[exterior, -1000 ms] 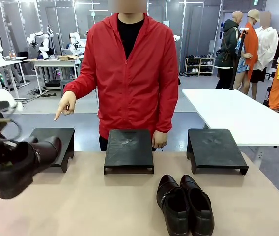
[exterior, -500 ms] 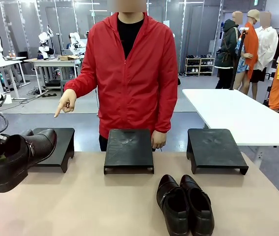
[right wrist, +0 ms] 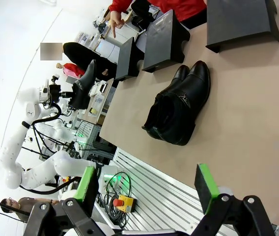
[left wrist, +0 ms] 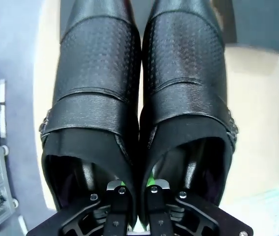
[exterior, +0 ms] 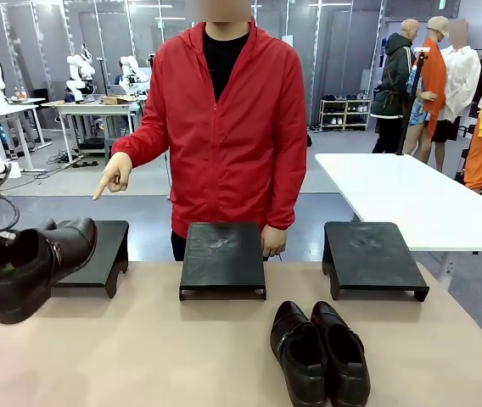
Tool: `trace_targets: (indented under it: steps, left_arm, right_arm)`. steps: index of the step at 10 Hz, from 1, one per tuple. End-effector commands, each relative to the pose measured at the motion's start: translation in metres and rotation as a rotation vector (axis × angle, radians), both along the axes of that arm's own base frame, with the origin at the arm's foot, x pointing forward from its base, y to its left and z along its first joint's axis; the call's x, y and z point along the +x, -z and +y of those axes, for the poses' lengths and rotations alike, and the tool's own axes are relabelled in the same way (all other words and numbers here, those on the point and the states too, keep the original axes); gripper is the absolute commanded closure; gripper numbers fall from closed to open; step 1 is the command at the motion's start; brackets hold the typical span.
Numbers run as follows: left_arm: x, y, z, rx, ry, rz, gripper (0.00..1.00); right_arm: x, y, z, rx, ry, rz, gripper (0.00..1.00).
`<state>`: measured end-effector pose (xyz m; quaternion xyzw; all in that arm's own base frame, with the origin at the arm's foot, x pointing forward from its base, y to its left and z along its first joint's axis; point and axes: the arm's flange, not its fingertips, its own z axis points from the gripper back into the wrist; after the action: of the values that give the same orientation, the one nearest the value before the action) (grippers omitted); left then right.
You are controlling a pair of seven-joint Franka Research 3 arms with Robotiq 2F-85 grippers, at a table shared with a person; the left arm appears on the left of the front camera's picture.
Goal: Place the shoes on the stand as instructed by the person.
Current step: Pick up one pair of Shoes and place it on the Shoes Stand indicated by the person.
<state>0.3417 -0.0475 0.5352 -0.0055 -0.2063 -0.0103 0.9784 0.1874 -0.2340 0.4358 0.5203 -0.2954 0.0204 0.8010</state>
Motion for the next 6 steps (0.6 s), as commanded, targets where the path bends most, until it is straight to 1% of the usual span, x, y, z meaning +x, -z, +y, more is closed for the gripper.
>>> trace_targets:
  steps: [1,2,3,4,5,6]
  left_arm:
    - [0.053,-0.004,0.014,0.039,-0.053,-0.099,0.92]
    - [0.079,-0.001,0.026,0.060,-0.061,-0.117,0.92]
    - [0.110,0.006,0.040,0.051,-0.026,-0.120,0.92]
    - [0.128,0.012,0.050,0.071,-0.003,-0.137,0.92]
    - [0.149,0.020,0.062,0.075,0.047,-0.155,0.92]
    - [0.164,0.029,0.065,0.049,0.067,-0.164,0.92]
  right_arm:
    - [-0.001,-0.002,-0.001,-0.001,-0.005,-0.023,0.00]
    - [-0.001,-0.002,-0.001,-0.001,-0.005,-0.023,0.00]
    - [-0.001,-0.002,-0.001,-0.001,-0.005,-0.023,0.00]
    - [-0.001,-0.002,-0.001,-0.001,-0.005,-0.023,0.00]
    - [-0.001,-0.002,-0.001,-0.001,-0.005,-0.023,0.00]
    - [-0.001,-0.002,-0.001,-0.001,-0.005,-0.023,0.00]
